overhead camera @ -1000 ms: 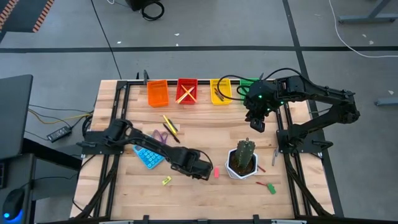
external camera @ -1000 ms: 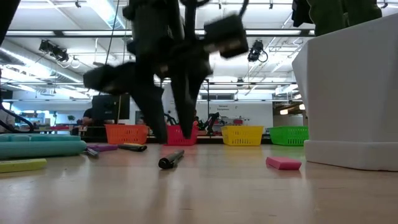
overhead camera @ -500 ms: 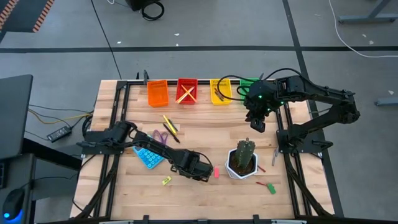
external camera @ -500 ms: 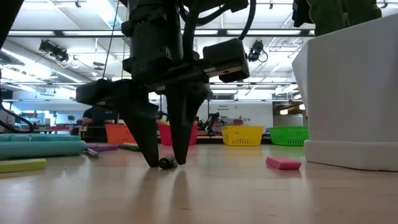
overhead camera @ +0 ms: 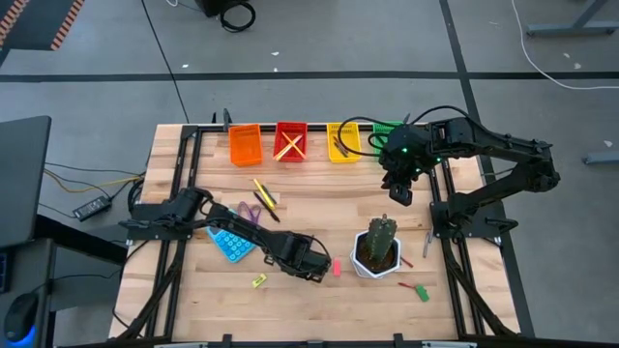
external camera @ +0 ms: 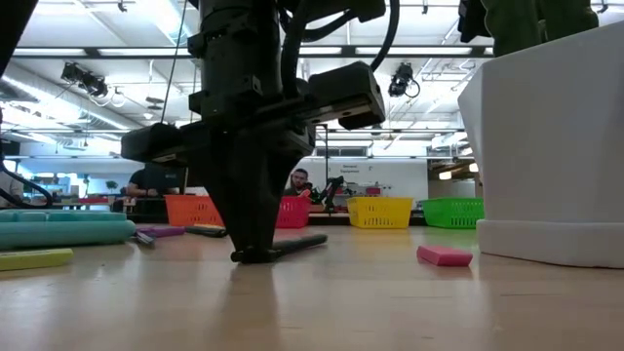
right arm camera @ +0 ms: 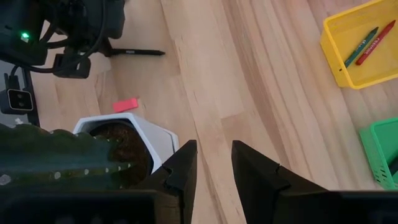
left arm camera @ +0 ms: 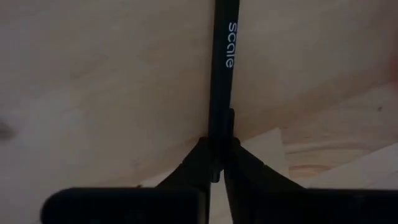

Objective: Sort crayons/erasers/pens/pencils in bins
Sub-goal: Put the bottom black pen into the green bin

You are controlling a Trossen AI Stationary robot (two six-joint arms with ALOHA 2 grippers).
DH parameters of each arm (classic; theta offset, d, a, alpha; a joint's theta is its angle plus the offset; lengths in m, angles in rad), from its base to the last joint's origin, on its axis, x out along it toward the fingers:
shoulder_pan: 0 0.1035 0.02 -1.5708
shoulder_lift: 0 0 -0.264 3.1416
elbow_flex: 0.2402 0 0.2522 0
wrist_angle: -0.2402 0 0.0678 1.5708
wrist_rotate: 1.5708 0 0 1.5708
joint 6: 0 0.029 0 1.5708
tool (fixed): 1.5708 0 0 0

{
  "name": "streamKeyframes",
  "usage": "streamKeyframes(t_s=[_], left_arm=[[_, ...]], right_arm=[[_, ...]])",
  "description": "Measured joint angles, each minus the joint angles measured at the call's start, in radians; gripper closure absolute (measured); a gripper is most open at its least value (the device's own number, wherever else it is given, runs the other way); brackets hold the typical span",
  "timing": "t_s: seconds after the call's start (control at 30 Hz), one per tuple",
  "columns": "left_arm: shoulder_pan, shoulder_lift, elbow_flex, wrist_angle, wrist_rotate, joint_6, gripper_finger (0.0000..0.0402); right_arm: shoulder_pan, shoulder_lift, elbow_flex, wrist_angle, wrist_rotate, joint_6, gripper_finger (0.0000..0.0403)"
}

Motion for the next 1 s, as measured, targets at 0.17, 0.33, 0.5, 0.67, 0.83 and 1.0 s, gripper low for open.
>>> streamKeyframes(t_s=[0.17, 0.33, 0.5, 0.67, 0.83, 1.0], left_arm=[[0.001, 0.000, 0.000, -0.003, 0.000, 0.002, 0.0362], [0.010, -0.015, -0.003, -0.005, -0.015, 0.004, 0.0340], [0.032, -0.061, -0.004, 0.004, -0.051, 0.027, 0.0354], [0.062, -0.105, -0.003, 0.013, -0.084, 0.069, 0.0372], [0.098, -0.161, -0.001, 0.035, -0.140, 0.120, 0.0381], [0.136, -0.208, -0.001, 0.044, -0.169, 0.174, 0.0396]], right_arm=[[0.000, 0.000, 0.000, 0.004, 0.000, 0.000, 0.0295], [0.000, 0.000, 0.000, 0.004, 0.000, 0.000, 0.0295], [0.000, 0.000, 0.000, 0.004, 0.000, 0.000, 0.0295], [-0.001, 0.000, 0.000, 0.003, 0.001, -0.015, 0.0295], [-0.001, -0.002, 0.000, -0.008, 0.048, -0.027, 0.0295], [-0.010, -0.021, 0.000, -0.011, 0.089, -0.020, 0.0295]])
